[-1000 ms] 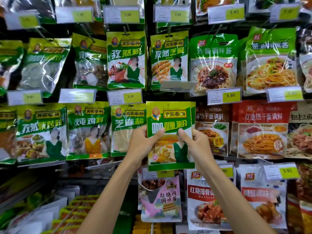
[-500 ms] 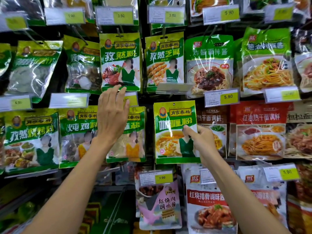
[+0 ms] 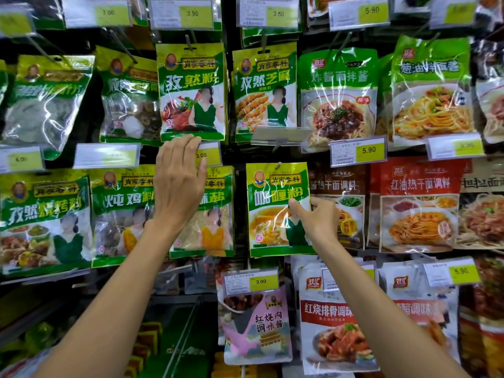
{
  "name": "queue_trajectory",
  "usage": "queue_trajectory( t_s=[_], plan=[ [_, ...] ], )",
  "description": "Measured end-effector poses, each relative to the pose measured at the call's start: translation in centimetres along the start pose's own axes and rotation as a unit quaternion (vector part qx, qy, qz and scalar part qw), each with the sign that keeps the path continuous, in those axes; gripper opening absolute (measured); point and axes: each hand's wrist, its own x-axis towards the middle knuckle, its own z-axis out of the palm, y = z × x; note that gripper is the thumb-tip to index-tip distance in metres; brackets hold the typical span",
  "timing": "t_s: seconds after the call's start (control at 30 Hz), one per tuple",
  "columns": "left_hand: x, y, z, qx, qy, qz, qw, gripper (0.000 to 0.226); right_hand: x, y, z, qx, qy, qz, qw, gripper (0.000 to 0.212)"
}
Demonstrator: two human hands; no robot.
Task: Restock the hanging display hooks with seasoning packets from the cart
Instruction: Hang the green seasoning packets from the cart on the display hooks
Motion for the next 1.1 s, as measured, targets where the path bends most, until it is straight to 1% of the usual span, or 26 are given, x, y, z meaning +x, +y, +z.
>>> queue_trajectory(
  t_s=[0.1,0.23,0.4,0.47,0.57,0.67,0.77,0.83,0.9,1.0,1.1],
  plan=[
    [0.0,0.0,-0.1,-0.003,0.002,0.001,1.0,0.036,0.5,0.1,0.6,-0.028,0.019,0.002,0.999,0.042],
    [0.0,0.1,-0.2,-0.009,-0.003,0.003,1.0,0.036,0.7,0.2,1.1,-0.041,0.033,0.019,0.998,0.05],
    [0.1,0.1,-0.5,-0.013,-0.015,0.003,1.0,0.037,0.4,0.3,1.2,-0.05,0.026,0.021,0.998,0.044],
    [0.0,0.1,-0.7,-0.016,-0.017,0.004,1.0,0.037,-0.1,0.3,0.8,-0.062,0.03,0.005,0.998,0.044],
    [-0.7,0.7,-1.1,-0.021,-0.002,0.017,1.0,0.037,-1.4,0.3,-0.2,-0.076,0.021,-0.028,0.996,0.028],
    [-2.2,2.8,-1.2,-0.066,0.014,0.037,0.997,0.033,-3.2,0.8,-2.2,-0.076,0.045,-0.047,0.995,0.03],
    [-5.1,7.0,-0.8,-0.163,-0.018,0.049,0.985,0.028,-5.9,2.2,-5.5,-0.099,0.074,-0.055,0.991,0.025],
    [-7.8,10.9,-0.5,-0.25,-0.07,0.022,0.966,0.026,-8.1,3.9,-8.3,-0.117,0.082,-0.04,0.989,0.024],
    [-10.7,15.3,-0.4,-0.343,-0.141,-0.023,0.928,0.026,-10.9,6.0,-11.6,-0.138,0.085,-0.013,0.987,0.023],
    [-15.4,22.7,-0.4,-0.467,-0.253,-0.085,0.843,0.029,-15.9,9.1,-17.2,-0.178,0.112,0.034,0.977,0.024],
    [-20.2,30.4,-1.1,-0.549,-0.354,-0.109,0.75,0.039,-21.0,12.2,-23.5,-0.202,0.153,0.111,0.961,0.028]
  ],
)
